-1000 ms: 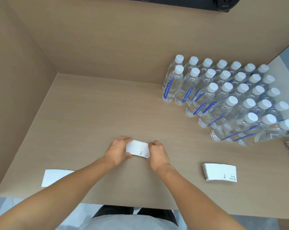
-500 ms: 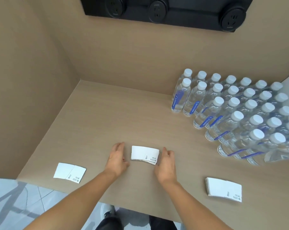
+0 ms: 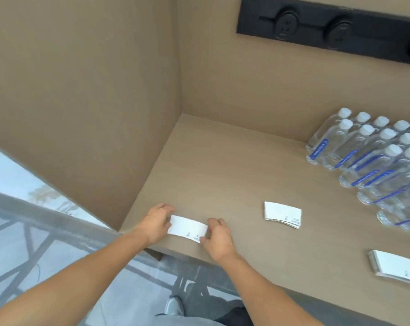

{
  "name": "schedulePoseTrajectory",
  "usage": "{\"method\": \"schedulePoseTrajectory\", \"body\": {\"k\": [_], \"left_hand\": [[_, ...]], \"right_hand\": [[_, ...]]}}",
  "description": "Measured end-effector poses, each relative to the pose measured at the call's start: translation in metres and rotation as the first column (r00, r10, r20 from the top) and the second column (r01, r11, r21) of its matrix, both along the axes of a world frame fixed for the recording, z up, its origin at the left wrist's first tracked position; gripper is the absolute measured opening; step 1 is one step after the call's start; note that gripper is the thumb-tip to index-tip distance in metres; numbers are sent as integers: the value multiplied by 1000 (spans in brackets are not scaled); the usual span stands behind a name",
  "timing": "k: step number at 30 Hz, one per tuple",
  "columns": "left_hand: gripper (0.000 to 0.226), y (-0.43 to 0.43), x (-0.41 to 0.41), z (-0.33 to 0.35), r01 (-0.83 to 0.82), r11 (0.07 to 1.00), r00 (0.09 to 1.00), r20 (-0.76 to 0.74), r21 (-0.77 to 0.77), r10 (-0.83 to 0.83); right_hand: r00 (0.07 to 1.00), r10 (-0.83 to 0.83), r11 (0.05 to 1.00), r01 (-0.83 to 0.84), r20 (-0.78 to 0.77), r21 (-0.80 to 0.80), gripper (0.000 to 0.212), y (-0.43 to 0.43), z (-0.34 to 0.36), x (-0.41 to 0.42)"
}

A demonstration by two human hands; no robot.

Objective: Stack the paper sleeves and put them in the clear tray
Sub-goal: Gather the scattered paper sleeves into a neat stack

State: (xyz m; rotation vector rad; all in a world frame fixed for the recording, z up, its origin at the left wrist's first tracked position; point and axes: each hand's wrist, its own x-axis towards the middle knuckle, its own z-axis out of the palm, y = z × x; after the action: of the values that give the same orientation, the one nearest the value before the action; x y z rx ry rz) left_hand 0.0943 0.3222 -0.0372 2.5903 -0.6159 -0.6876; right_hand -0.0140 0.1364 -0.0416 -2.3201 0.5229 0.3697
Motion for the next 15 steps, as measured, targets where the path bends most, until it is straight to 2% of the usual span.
{"method": "schedulePoseTrajectory", "body": {"k": [3, 8, 12, 15], "left_hand": [[48, 20, 7, -1, 56, 998, 998, -41, 23, -55], [50, 21, 10, -7, 116, 993, 991, -66, 6, -116], [68, 20, 12, -18, 206, 978, 977, -54, 12, -205], [53, 13, 17, -15, 288, 957, 958, -17, 42, -288]], "right_hand": [[1000, 0, 1000, 0, -5, -3, 52, 26, 0, 12], [1000, -20, 994, 18, -21, -106, 55, 32, -3, 17], [998, 11, 981, -25, -69, -194, 53, 33, -9, 13], [996, 49, 971, -66, -81, -228, 39, 34, -10, 12]]}}
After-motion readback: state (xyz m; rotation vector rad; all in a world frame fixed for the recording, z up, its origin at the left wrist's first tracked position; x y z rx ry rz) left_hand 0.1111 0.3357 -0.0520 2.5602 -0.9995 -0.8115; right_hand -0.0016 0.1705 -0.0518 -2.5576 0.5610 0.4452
